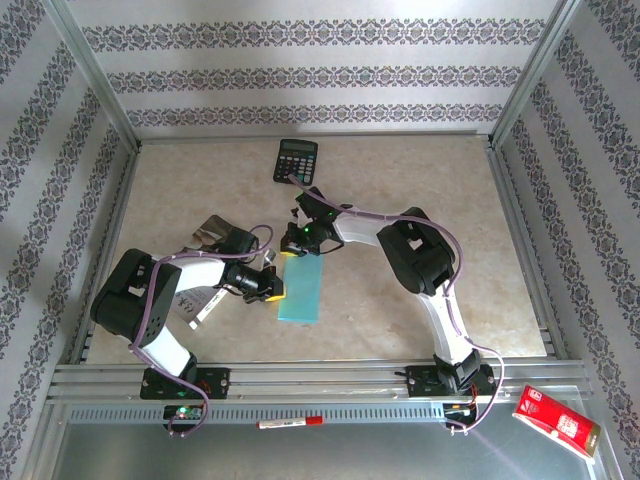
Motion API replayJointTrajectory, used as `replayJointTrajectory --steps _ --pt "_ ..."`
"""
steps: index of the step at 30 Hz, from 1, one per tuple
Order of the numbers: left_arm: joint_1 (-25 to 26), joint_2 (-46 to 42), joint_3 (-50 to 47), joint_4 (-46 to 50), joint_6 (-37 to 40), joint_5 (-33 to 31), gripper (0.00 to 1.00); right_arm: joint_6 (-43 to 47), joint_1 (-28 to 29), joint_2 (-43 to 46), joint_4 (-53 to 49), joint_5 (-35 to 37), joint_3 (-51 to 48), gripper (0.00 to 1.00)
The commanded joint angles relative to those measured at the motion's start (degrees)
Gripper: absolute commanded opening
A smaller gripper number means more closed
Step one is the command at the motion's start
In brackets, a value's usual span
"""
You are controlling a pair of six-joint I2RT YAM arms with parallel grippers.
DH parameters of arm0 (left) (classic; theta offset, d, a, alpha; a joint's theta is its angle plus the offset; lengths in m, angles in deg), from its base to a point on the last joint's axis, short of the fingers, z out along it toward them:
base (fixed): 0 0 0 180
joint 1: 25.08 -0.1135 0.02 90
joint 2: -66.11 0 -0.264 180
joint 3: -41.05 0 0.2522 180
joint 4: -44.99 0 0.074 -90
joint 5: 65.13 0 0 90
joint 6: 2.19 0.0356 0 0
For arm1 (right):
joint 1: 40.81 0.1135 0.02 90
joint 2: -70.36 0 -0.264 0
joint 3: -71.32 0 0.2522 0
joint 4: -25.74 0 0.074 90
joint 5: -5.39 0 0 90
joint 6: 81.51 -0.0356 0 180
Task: Fold a paper plane with a square sheet of paper (pick it up from the middle)
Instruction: First fold in half a square sheet of paper at the center of the table.
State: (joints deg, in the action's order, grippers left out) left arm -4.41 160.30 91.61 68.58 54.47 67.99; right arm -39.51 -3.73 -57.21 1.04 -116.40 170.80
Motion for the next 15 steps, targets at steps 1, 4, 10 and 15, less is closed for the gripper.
replayJointTrajectory --steps 1,4,10,15 --pt "0.83 5.39 -4.28 12.06 1.17 -15.96 0.0 0.94 -3.36 -2.98 0.93 8.22 2.79 0.0" --pt "0.87 5.3 -4.14 11.99 1.18 -15.98 0.0 1.74 -4.56 -3.8 -0.28 8.55 4.98 0.0" --pt "1.22 4.95 -3.54 11.89 1.0 -15.96 0.0 6.96 -6.32 0.06 -2.59 6.1 8.03 0.0" --pt "1.23 4.29 -3.18 12.24 0.98 -16.12 0.0 7.15 -4.94 7.97 0.1 2.07 -0.42 0.0"
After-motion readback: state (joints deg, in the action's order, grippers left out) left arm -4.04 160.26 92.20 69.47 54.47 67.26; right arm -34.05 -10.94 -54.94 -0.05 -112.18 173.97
